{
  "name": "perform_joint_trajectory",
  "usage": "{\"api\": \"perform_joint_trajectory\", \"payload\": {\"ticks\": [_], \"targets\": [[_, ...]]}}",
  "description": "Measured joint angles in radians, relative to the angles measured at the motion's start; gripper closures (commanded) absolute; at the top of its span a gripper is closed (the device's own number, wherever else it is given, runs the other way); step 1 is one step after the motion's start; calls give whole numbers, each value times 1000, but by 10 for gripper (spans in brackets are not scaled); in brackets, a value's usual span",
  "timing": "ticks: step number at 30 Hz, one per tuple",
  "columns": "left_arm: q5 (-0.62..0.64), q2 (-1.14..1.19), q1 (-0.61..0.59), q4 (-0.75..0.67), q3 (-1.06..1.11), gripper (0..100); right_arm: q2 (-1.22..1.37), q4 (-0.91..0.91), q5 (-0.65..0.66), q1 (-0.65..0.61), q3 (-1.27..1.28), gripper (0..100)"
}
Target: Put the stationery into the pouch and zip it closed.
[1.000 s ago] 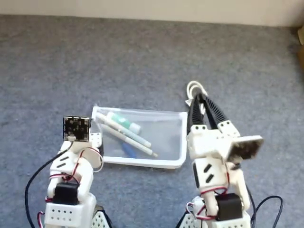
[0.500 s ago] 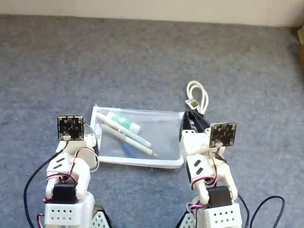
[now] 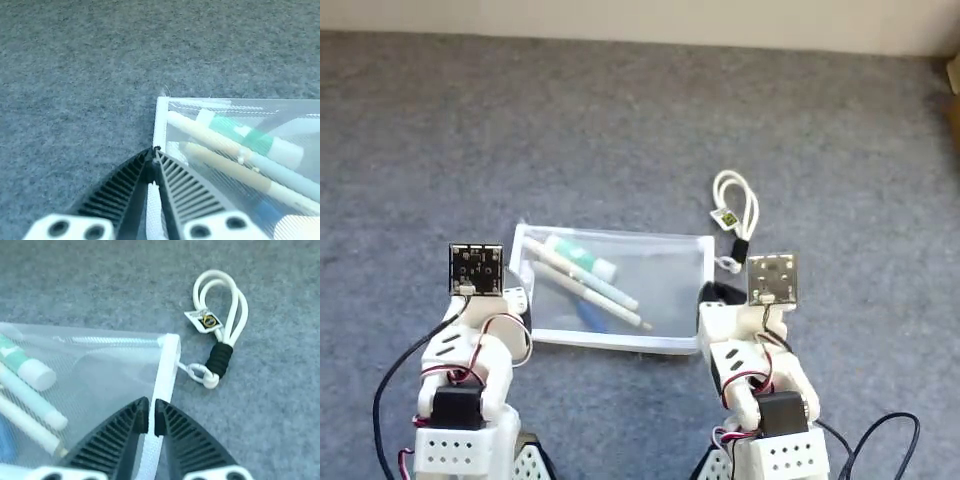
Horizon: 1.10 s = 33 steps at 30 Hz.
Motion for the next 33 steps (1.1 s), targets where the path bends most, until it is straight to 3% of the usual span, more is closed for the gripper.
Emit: {"api": "perform_joint_trajectory", "payload": {"ticks": [12,19,33], "targets": [[0,0,0,138,0,993,-2,284,0,3,0,978],[0,0,0,310,0,991,-2,313,-2,3,0,981],[0,0,-2,417,0,991,-2,313,-2,3,0,981]]}}
